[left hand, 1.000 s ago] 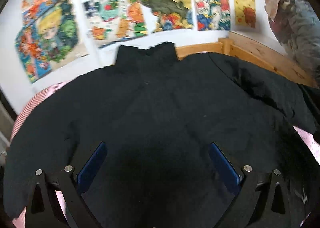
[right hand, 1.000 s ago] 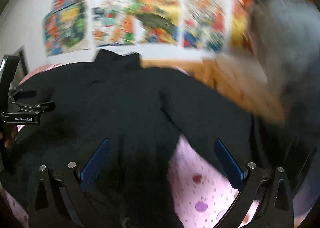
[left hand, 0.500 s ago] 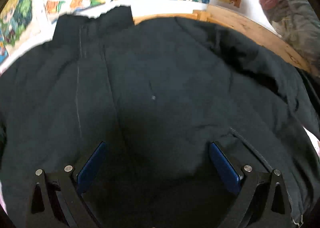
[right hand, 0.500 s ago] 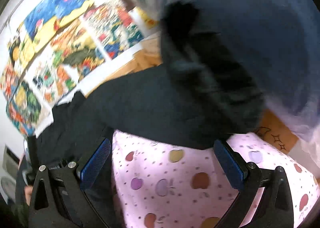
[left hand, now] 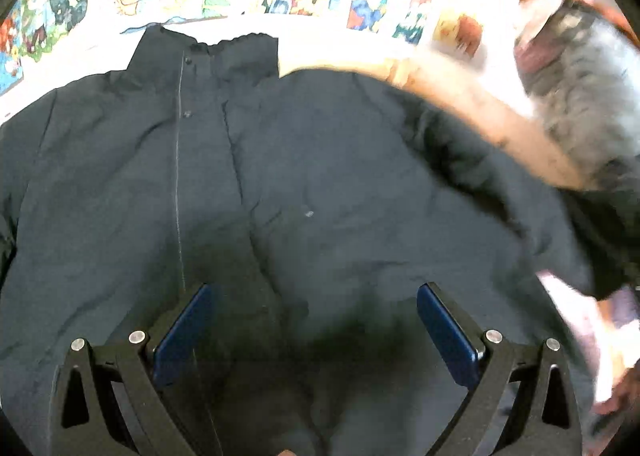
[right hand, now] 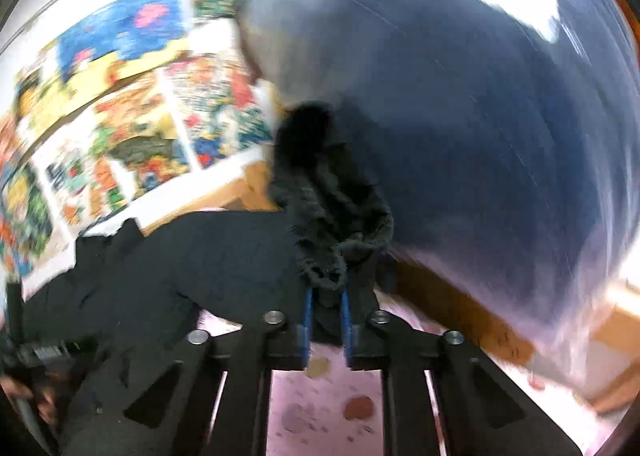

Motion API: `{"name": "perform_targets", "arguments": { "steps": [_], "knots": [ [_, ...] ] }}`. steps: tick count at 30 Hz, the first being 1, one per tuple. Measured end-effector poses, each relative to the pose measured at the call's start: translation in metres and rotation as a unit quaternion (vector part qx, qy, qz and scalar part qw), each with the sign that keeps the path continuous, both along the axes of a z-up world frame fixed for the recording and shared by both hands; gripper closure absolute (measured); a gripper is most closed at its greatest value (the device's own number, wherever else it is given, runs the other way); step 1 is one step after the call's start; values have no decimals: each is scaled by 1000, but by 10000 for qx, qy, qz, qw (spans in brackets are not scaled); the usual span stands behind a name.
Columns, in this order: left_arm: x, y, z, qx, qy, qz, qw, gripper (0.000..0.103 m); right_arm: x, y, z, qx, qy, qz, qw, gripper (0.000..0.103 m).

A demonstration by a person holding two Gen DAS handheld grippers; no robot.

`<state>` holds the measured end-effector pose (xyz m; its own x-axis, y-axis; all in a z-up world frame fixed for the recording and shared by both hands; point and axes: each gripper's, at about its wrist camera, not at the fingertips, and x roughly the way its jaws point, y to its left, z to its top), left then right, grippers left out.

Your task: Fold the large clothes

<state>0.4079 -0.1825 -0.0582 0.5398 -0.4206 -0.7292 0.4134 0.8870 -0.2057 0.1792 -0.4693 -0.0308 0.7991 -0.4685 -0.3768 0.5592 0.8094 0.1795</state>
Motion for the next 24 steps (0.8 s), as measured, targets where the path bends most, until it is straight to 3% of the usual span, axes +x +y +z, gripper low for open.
{"name": "perform_targets", "arguments": {
  "steps": [4,7,12,15,19,22,24],
  "knots": [
    [-10,16,27,-909,10,-331,9953,2,35,50,31,-996,-55,946,9905,96],
    [-21,28,47,-1732,57,-757,9820,2,62,84,39,-1376,98,1681,9761,96],
    [-29,37,62,-2493,172,-1102,9620,1,88,138,30,-1808,454,2767,9427,96],
    [-28,36,59,-2817,285,-1211,9514,1,92,158,18,-1919,695,3159,9266,96],
    [-14,27,43,-2991,596,-1061,9464,2,98,175,3,-2006,967,3402,9136,96],
    [-5,10,30,-2816,861,-961,9508,4,99,180,-2,-2066,1058,3461,9090,96],
    [-4,0,27,-2708,899,-966,9535,15,99,183,-3,-2104,1110,3497,9062,96]
  ]
}}
